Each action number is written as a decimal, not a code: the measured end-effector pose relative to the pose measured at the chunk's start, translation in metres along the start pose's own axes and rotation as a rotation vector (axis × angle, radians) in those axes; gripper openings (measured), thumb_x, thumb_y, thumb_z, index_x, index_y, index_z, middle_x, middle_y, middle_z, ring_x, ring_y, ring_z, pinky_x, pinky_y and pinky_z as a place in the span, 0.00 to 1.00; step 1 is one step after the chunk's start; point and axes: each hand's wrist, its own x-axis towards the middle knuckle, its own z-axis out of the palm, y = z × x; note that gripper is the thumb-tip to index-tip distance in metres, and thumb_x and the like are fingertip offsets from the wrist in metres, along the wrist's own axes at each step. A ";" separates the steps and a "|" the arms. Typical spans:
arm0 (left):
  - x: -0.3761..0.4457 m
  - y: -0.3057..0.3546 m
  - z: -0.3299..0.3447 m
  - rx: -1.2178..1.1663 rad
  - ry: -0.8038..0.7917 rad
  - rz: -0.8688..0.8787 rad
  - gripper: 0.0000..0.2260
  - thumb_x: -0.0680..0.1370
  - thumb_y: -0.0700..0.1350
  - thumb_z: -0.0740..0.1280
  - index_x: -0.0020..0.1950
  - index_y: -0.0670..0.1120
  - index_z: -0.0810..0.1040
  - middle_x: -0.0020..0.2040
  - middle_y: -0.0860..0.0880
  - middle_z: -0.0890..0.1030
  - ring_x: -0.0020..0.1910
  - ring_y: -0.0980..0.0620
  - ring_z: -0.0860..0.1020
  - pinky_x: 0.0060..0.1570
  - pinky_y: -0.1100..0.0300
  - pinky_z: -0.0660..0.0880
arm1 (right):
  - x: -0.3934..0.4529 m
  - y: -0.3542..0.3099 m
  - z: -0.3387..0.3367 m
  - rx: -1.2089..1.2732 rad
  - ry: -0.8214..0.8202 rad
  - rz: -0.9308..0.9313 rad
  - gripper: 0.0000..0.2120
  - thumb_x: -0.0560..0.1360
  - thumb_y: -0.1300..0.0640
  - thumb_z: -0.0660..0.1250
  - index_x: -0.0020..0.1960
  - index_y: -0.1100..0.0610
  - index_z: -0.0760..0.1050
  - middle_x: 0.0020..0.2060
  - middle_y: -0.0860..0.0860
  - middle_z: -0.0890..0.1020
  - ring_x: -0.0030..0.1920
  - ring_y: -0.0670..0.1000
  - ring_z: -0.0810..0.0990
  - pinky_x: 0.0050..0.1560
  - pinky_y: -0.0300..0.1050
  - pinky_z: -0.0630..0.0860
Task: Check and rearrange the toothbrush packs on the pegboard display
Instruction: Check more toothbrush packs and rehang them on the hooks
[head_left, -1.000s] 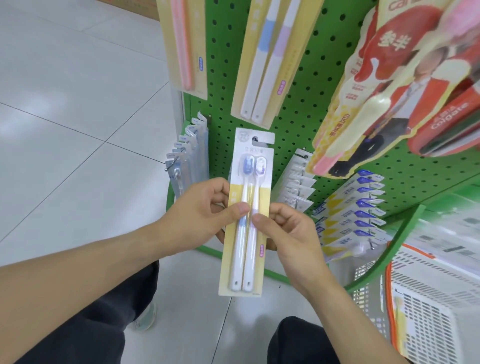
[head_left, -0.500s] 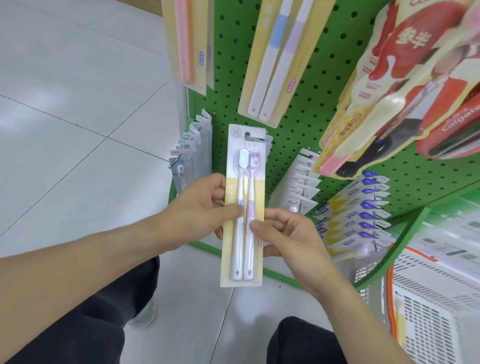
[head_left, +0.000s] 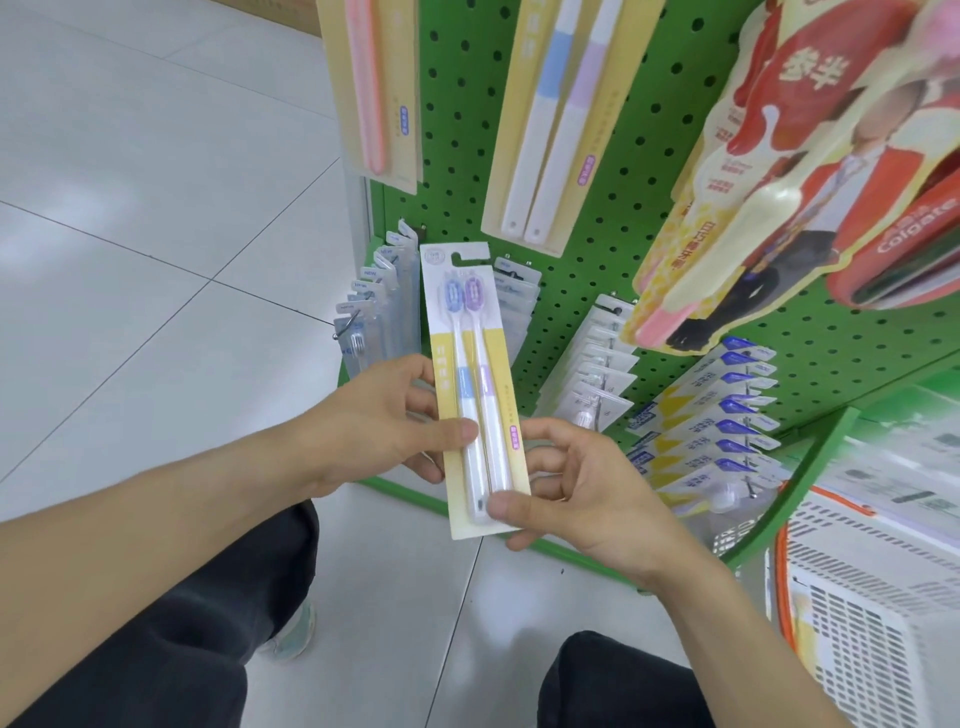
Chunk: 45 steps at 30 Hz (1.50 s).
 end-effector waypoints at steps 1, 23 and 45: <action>0.000 0.000 0.000 0.000 0.013 -0.002 0.18 0.75 0.39 0.74 0.62 0.41 0.74 0.50 0.43 0.86 0.50 0.37 0.84 0.46 0.48 0.84 | 0.000 0.000 0.001 -0.002 -0.004 0.004 0.26 0.69 0.67 0.78 0.64 0.58 0.76 0.47 0.61 0.85 0.42 0.60 0.85 0.39 0.52 0.83; -0.003 -0.002 0.012 -0.229 -0.193 -0.270 0.14 0.84 0.40 0.60 0.68 0.41 0.77 0.59 0.40 0.84 0.56 0.43 0.84 0.53 0.49 0.83 | 0.006 0.022 0.030 -0.304 0.163 -0.185 0.18 0.68 0.40 0.77 0.57 0.42 0.83 0.58 0.42 0.78 0.56 0.44 0.80 0.49 0.45 0.81; 0.007 -0.023 -0.002 0.100 -0.137 -0.256 0.19 0.75 0.37 0.74 0.64 0.42 0.74 0.51 0.45 0.87 0.48 0.44 0.86 0.50 0.43 0.83 | 0.007 0.020 0.025 -0.180 -0.064 0.219 0.25 0.69 0.63 0.80 0.60 0.53 0.72 0.38 0.54 0.85 0.34 0.54 0.85 0.28 0.44 0.76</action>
